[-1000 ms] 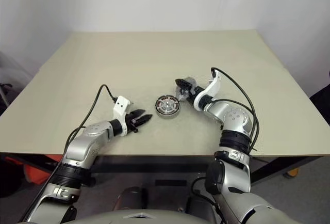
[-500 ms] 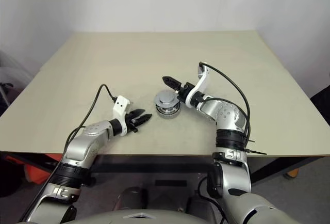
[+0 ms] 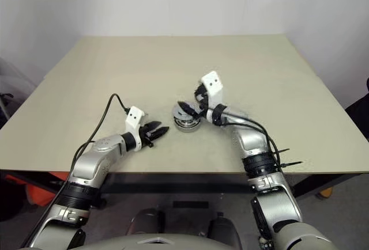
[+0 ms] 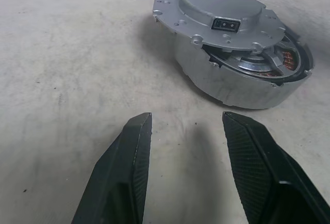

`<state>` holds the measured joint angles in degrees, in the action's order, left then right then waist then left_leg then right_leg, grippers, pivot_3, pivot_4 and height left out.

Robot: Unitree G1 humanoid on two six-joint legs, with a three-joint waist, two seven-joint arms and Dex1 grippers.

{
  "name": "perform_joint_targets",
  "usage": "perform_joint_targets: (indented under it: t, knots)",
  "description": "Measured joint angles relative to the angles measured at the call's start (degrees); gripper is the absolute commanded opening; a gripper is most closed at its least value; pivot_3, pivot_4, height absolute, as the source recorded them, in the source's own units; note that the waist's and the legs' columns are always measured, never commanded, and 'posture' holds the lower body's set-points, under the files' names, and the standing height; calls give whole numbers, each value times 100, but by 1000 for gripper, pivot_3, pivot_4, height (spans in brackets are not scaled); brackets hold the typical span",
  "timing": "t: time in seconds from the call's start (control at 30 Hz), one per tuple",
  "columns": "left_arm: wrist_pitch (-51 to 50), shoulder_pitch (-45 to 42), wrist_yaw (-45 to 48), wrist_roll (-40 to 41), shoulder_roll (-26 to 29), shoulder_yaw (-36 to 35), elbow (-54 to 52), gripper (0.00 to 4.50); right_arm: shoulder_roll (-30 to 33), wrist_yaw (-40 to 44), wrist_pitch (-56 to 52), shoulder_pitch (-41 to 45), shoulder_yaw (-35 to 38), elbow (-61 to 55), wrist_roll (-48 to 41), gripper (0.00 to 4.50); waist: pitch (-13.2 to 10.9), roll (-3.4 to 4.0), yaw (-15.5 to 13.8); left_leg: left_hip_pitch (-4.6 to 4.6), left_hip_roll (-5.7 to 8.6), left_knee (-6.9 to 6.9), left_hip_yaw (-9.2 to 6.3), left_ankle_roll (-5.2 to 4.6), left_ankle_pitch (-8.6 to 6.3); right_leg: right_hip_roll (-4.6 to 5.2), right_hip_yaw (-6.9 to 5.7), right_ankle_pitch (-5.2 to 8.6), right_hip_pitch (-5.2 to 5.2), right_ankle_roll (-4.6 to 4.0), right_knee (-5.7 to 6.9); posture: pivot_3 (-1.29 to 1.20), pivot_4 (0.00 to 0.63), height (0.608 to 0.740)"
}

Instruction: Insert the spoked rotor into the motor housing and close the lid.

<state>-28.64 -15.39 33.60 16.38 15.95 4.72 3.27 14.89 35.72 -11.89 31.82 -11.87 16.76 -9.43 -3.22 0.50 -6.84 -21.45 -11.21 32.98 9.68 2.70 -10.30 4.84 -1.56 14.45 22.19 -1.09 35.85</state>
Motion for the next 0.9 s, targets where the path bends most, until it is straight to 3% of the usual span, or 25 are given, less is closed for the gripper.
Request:
perform_joint_targets:
  t: [0.3, 0.9]
  knots:
    - [-4, 71, 108, 43, 156, -66, -335, 2301, -411, 143, 478, 243, -62, 912, 267, 4488, 0, -1, 113, -8, -4, 23, 1, -27, -6, 0, -1, -11, -2, -16, 1, 0, 0, 740]
    - [-6, 240, 219, 149, 292, -156, -637, 2301, -511, 226, 341, 516, 79, 1598, 312, 4488, 0, -1, 142, 0, -55, 32, 7, -30, -2, -51, -1, -21, -1, -37, 1, 0, 0, 740]
